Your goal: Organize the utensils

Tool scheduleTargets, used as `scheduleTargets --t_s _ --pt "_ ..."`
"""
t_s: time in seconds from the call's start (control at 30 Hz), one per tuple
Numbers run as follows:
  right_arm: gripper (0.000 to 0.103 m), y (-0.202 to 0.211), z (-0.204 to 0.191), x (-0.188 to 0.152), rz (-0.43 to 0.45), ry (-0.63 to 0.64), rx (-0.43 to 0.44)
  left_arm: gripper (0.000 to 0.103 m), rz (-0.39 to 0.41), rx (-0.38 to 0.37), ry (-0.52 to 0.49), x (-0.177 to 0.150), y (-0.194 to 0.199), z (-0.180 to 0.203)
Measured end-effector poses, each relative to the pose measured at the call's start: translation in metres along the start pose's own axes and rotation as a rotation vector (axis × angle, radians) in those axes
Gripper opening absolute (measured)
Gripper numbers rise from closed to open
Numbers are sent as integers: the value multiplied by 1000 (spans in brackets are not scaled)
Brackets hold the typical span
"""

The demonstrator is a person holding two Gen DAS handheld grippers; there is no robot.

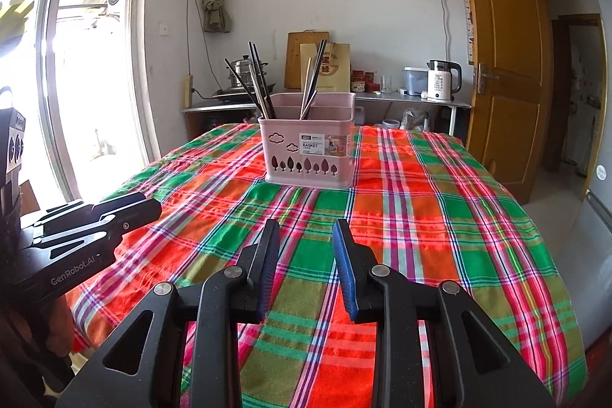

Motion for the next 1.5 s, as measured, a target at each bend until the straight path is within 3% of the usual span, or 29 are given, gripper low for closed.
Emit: scheduleTargets --t_s 1.5 --pt "30 1 -7 1 0 14 3 23 -4 4 -2 -5 5 0"
Point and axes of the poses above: each gripper's, at about its wrist camera, not at the fingertips, and y roughly against the way its jaws point, z to its right, x to its top, the point moved 4 cm from there along -y, roughly the way its jaws point, and after that the axes turned 4 degrees about y, right-handed, at the moved point
